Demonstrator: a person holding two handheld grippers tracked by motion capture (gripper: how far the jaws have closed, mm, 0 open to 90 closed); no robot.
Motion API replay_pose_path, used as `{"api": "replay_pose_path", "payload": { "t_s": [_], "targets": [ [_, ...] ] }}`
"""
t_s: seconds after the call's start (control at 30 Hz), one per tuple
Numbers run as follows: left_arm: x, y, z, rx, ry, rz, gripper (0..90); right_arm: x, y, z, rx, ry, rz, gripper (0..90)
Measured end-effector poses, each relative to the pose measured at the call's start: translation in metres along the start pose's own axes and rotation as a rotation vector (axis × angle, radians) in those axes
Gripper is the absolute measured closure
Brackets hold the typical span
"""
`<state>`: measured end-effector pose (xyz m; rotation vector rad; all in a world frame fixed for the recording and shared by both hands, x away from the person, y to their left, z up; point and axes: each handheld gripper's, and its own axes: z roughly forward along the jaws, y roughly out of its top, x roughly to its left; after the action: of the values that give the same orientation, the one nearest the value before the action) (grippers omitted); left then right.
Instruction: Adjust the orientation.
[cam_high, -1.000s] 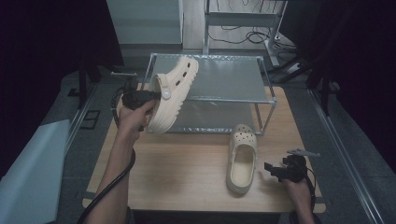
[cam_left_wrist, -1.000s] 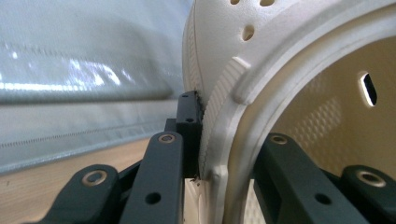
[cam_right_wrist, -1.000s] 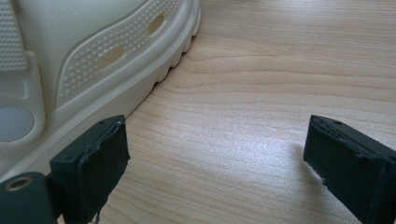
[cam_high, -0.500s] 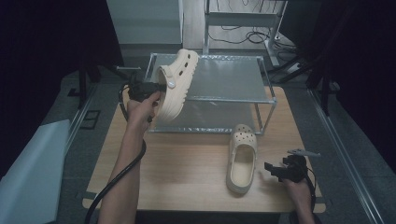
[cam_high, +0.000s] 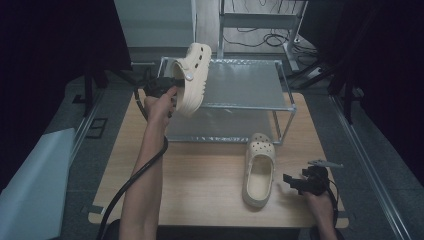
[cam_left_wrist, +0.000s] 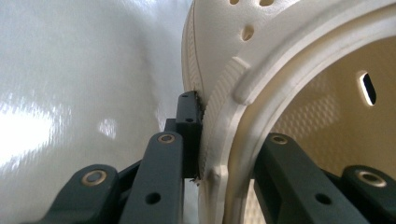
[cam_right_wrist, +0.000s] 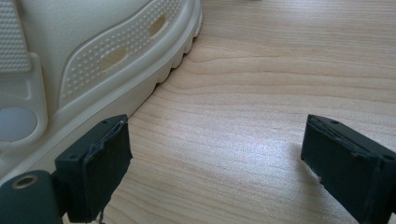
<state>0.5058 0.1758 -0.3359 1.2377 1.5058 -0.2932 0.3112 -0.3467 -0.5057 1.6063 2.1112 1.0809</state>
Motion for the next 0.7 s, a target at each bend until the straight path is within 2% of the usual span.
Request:
{"api": "replay_pose_path", "payload": {
  "t_s": [0.33, 0.47, 0.53, 0.7],
  "targets": [
    [-0.001, 0.017, 0.016, -0.045, 0.058, -0.009, 76.4, 0.0, 0.0, 0.0, -0.002, 0.002, 0.002, 8.7],
    [0.001, 0.021, 0.017, -0.053, 0.069, -0.008, 76.4, -0.001, 0.0, 0.0, -0.001, 0.003, 0.0, 8.7],
    [0.004, 0.025, 0.018, -0.054, 0.091, -0.01, 76.4, 0.0, 0.0, 0.001, -0.001, 0.004, -0.002, 8.8],
    [0.007, 0.028, 0.019, -0.072, 0.115, -0.017, 76.3, -0.001, 0.0, 0.001, -0.001, 0.006, 0.001, 8.7]
  ]
}}
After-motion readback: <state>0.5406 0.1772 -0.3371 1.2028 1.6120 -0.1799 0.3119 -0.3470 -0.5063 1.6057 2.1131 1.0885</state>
